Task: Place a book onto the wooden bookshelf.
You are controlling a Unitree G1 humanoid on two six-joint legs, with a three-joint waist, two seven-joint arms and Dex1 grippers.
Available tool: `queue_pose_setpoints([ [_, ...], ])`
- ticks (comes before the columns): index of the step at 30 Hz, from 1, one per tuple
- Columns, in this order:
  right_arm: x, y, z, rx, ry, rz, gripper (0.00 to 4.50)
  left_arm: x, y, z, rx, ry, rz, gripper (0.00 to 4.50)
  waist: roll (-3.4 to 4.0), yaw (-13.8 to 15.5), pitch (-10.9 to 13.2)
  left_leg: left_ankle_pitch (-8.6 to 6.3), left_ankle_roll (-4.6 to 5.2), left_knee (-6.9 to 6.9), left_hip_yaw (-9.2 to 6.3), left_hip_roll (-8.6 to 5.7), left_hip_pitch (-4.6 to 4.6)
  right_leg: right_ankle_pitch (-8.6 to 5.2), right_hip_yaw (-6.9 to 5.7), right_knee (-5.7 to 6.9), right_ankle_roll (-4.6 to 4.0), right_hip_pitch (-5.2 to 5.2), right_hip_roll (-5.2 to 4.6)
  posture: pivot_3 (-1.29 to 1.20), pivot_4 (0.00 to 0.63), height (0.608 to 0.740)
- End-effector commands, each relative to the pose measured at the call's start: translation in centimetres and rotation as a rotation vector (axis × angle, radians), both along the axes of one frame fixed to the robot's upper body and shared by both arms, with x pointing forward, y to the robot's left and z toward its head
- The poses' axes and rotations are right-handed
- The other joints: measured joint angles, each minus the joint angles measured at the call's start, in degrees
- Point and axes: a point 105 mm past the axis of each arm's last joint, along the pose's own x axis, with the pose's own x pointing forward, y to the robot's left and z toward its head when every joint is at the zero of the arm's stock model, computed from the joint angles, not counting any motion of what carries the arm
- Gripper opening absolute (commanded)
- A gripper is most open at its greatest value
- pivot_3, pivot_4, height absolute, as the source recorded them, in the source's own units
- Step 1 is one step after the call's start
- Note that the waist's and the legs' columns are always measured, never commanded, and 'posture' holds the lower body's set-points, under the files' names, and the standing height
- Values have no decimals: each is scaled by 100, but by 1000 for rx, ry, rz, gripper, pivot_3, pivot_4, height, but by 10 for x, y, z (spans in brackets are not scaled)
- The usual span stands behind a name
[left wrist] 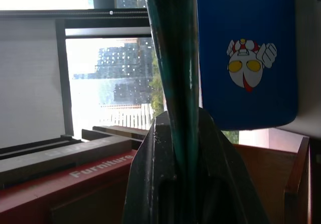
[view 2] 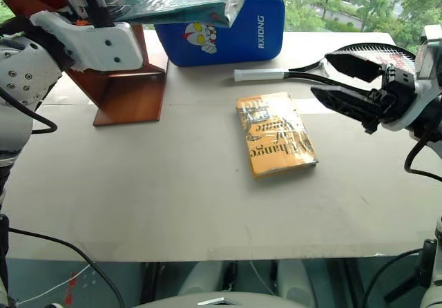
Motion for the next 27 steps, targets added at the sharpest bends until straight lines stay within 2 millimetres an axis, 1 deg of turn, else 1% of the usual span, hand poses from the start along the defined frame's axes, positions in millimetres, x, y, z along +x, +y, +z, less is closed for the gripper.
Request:
queue_pose_setpoints([
  [1, 3, 3, 16, 18, -73, -26, 4500, -2, 32, 13, 22, -50, 117, 70, 0, 6, 0, -1, 2, 2, 0, 0, -2, 0, -1, 1, 0, -1, 0, 0, 150, 740],
  [2, 5, 4, 18, 29, -78, -39, 4500, 1, 39, 10, 35, -39, 134, 70, -2, 15, 1, -1, 2, 3, 1, -1, -2, 0, 0, 3, 0, -1, -1, 0, 150, 740],
  [3, 11, 4, 19, 21, -90, -79, 4500, 6, 52, 6, 37, 1, 168, 70, -7, 17, 4, -2, 3, 6, -1, -1, -3, 0, -3, 4, 0, -1, -1, 0, 150, 740],
  [5, 18, 4, 16, -4, -103, -131, 4500, 13, 72, -2, 60, 64, 229, 70, -8, 8, 5, -2, 3, 8, -1, -1, -4, 0, -4, 7, 0, -2, -1, 0, 150, 740],
  [6, 21, 4, 15, -17, -110, -155, 4500, 16, 78, -4, 67, 90, 246, 70, -8, 6, 5, -2, 3, 8, 1, -2, -4, 0, -4, 9, 0, -4, -1, 0, 150, 740],
  [10, 22, 4, 15, -36, -111, -188, 4500, 25, 90, -9, 63, 138, 263, 70, -9, 23, 5, -3, 6, 14, -11, -3, -27, 0, -20, 19, 1, -14, 0, 0, 150, 740],
  [13, 22, 1, 12, -37, -107, -223, 4500, 28, 106, -14, 69, 167, 316, 70, -9, 4, 5, -4, 7, 22, -16, -6, -52, 1, -26, 20, 2, -31, -3, 0, 150, 740],
  [16, 20, 0, 8, -45, -106, -235, 4500, 31, 116, -11, 32, 155, 335, 70, -9, -1, 5, -4, 7, 22, -21, -6, -56, 1, -31, 20, 2, -34, -3, 0, 150, 740],
  [19, 20, -1, 8, -35, -106, -241, 4500, 34, 125, -16, -12, 182, 358, 70, -9, -21, 5, -4, 7, 27, -19, -6, -53, 1, -28, 22, 2, -34, -2, 0, 150, 740],
  [22, 20, -3, 3, -30, -100, -250, 4500, 34, 124, -27, -48, 207, 350, 1144, -10, -54, 4, -3, 7, 27, -10, -6, -40, 1, -18, 23, 2, -33, -1, 0, 150, 740],
  [23, 19, -4, 2, -30, -97, -252, 4500, 34, 122, -28, -57, 203, 344, 1608, -12, -65, 3, -3, 7, 27, -10, -5, -39, 1, -17, 24, 2, -32, -1, 0, 150, 740],
  [25, 19, -4, 1, -32, -95, -255, 4500, 31, 121, -26, -82, 170, 333, 2420, -9, -92, 2, -3, 7, 29, -10, -4, -39, 1, -16, 28, 2, -32, -2, 0, 150, 740],
  [26, 19, -5, 0, -32, -95, -255, 4500, 29, 121, -25, -97, 156, 334, 2958, -9, -102, 1, -4, 7, 29, -7, -4, -39, 1, -13, 29, 2, -32, -4, 0, 150, 740],
  [27, 19, -5, 0, -31, -95, -255, 4500, 26, 123, -24, -111, 128, 336, 3365, -9, -112, 1, -4, 8, 28, -7, -4, -39, 1, -12, 30, 2, -32, -5, 0, 150, 740],
])
